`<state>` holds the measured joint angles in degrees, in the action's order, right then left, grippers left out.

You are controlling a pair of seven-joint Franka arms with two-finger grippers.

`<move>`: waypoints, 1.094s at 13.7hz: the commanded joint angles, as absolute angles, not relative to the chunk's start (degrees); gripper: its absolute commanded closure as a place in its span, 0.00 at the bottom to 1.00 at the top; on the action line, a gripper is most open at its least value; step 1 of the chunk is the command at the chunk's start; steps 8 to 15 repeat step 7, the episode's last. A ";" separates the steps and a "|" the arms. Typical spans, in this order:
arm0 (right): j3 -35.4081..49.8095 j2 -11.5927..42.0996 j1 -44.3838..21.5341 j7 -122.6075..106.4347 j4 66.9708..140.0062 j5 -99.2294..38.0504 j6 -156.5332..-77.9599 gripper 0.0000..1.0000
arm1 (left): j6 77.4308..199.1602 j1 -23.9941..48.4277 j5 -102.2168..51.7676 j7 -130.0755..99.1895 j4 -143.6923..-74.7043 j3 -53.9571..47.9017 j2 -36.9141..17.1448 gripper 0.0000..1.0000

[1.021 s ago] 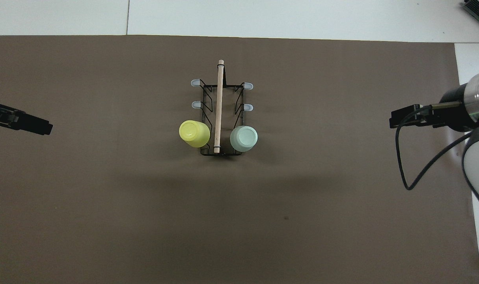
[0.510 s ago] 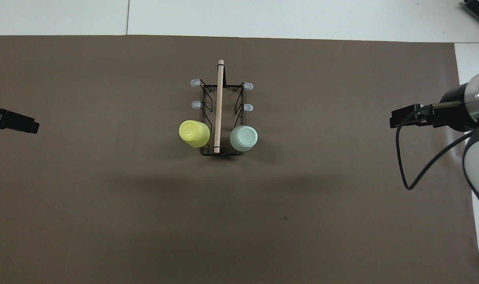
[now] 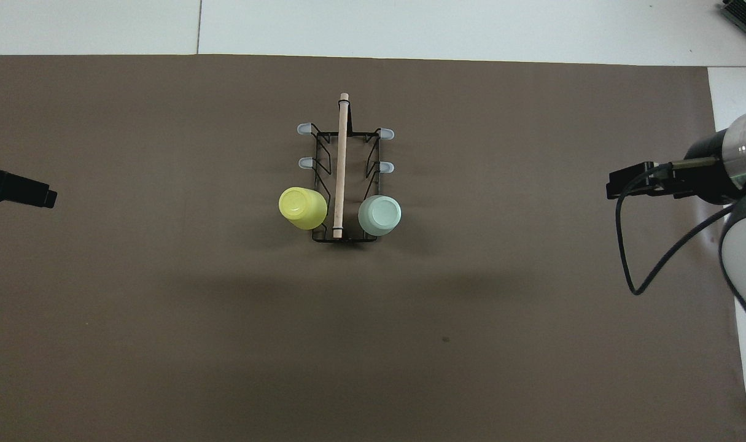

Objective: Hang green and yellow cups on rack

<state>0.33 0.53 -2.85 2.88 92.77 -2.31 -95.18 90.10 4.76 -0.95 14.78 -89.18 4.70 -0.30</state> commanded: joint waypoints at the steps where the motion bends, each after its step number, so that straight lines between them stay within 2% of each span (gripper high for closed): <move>1: 1.58 1.23 -1.76 3.96 91.76 -1.05 -95.54 0.00 | 90.18 4.39 0.53 10.75 -91.14 4.22 1.58 0.00; 15: 1.67 1.32 -1.76 4.04 91.76 -0.97 -96.32 0.00 | 91.14 4.39 0.53 9.58 -92.46 4.13 2.20 0.00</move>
